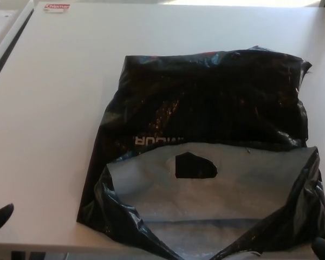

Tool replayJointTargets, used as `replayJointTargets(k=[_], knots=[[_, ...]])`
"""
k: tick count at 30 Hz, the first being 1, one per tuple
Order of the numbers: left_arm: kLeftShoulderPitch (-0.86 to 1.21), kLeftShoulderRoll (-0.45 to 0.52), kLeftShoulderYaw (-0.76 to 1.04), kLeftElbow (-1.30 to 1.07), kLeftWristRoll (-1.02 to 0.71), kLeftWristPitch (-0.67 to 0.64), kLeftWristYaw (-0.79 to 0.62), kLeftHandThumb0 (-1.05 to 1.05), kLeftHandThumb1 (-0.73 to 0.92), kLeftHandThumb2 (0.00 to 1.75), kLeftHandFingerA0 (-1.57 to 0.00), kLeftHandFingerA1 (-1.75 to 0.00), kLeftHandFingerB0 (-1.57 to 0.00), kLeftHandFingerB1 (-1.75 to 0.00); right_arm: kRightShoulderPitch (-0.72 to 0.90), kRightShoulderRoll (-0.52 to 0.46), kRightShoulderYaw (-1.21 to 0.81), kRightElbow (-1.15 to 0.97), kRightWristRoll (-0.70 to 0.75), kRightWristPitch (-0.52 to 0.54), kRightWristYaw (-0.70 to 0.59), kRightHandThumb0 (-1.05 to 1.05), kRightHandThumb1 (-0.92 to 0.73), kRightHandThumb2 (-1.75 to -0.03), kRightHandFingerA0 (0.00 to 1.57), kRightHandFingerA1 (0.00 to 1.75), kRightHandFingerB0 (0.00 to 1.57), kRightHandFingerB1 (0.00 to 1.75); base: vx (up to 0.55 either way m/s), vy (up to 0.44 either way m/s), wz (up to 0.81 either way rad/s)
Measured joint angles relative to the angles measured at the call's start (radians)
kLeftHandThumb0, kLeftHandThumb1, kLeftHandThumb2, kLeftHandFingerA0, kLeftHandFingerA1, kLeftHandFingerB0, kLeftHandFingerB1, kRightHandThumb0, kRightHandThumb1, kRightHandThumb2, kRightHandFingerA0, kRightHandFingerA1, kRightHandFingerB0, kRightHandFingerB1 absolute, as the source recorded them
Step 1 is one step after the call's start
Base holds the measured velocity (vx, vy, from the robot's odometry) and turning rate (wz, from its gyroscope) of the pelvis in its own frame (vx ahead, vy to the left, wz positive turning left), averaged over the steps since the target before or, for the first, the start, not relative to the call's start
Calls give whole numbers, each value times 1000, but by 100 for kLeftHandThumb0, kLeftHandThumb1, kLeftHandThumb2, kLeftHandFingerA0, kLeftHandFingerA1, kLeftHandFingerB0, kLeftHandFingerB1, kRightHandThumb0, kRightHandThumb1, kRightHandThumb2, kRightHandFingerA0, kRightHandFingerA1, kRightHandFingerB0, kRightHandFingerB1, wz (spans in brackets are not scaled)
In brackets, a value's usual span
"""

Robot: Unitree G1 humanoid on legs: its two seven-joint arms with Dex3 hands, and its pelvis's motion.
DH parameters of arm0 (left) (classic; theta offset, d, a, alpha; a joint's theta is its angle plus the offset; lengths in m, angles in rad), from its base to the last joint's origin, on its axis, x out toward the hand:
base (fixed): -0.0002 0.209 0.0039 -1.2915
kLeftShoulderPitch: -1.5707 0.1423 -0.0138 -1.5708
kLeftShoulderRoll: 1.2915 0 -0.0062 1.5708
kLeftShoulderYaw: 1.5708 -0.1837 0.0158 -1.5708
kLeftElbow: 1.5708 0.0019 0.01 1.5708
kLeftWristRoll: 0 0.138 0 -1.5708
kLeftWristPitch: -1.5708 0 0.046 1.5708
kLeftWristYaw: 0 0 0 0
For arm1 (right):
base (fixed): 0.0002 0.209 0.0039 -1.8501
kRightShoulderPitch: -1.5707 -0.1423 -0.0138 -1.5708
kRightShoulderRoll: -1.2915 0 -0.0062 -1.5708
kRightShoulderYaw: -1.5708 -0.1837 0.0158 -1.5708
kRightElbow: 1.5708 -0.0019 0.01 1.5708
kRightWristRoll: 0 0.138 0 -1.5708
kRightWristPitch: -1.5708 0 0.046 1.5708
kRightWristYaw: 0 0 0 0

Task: A plastic bag is kept infront of the robot in the middle of the desk and the robot uses both its hands to grab it from the top and lifts it up and then releases it.

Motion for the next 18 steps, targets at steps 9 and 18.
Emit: replayJointTargets(k=[9, 18], knots=[[-17, 90, -13, -25, 6, 106, -44, -45, 36, 60, -24, -46, -9, -31, 12, 12, 0, -43, 31, 110, 156, -90, -44, -82, 18, 54, 0, 0, 0, 0, 0], [-127, 177, -41, 64, 4, 215, -100, -47, 37, 62, -18, -46, -12, -34, -29, 12, 15, -10, 61, 204, 302, -96, -52, -60, 29, 52, 0, 0, 0, 0, 0]])
